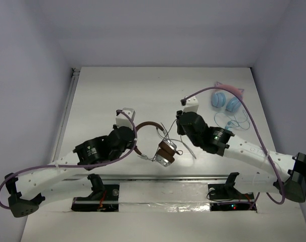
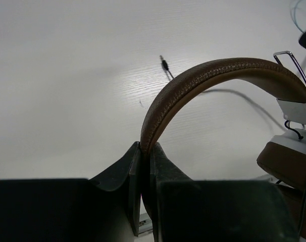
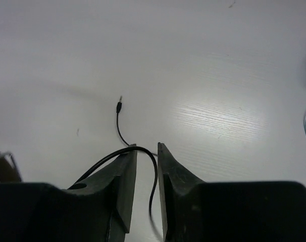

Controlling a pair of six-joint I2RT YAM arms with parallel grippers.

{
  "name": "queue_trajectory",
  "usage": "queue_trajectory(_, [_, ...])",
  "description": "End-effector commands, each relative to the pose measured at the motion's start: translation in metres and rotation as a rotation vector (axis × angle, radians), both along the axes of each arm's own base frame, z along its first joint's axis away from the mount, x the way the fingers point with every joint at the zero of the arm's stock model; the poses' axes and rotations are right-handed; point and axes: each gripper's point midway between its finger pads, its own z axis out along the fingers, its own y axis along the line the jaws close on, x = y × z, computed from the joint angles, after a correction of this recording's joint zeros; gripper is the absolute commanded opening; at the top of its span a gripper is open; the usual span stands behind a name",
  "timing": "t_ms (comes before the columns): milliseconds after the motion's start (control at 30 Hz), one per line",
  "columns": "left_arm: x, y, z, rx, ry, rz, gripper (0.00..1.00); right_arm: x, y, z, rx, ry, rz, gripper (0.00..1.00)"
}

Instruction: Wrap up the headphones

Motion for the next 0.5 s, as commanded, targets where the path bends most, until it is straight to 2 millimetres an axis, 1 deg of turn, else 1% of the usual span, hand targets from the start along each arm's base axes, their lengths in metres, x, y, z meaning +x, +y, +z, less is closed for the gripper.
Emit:
queue_trajectory(0, [-0.010,-0.022,0.033,-0.094,-0.016,-0.131,0.00,0.007,0.010,0.023,0.150,-0.043,0.076,0.29])
queue_trajectory(33, [-0.012,-0.028,0.036,-0.109,-0.019,-0.161,0.00,0.008,0.012,0.026,0.168,-0.047,0.085,0.30])
queue_trajectory(100, [-0.011,-0.028,0.039,-0.103,-0.024,-0.177,0.00,0.011,0.006,0.021,0.155,-0.039,0.063,0.30])
queue_trajectory(167, [-0.003,-0.016,0.043,-0.064,-0.037,-0.117,0.00,0.013,-0.002,0.014,0.154,-0.029,0.027,0.34])
queue_trajectory(200, [-0.002,-0.013,0.044,-0.053,-0.039,-0.116,0.00,0.012,-0.002,0.014,0.167,-0.030,0.029,0.34])
queue_trajectory(233, [0.001,-0.014,0.052,-0.079,-0.053,-0.117,0.00,0.010,-0.001,0.005,0.170,-0.012,0.046,0.34])
queue_trajectory(300, [-0.004,-0.022,0.062,-0.139,-0.056,-0.178,0.00,0.010,0.003,0.003,0.202,-0.011,0.071,0.34])
queue_trajectory(333, [-0.002,-0.023,0.068,-0.163,-0.066,-0.180,0.00,0.009,0.009,0.003,0.223,-0.015,0.095,0.34])
queue_trajectory(367, [-0.006,-0.029,0.071,-0.184,-0.058,-0.215,0.00,0.009,0.012,0.004,0.232,-0.020,0.106,0.34])
queue_trajectory(433, [-0.006,-0.032,0.077,-0.208,-0.066,-0.228,0.00,0.012,0.020,0.008,0.255,-0.042,0.132,0.35])
queue_trajectory(467, [-0.005,-0.032,0.083,-0.214,-0.076,-0.227,0.00,0.009,0.024,0.004,0.261,-0.038,0.163,0.35])
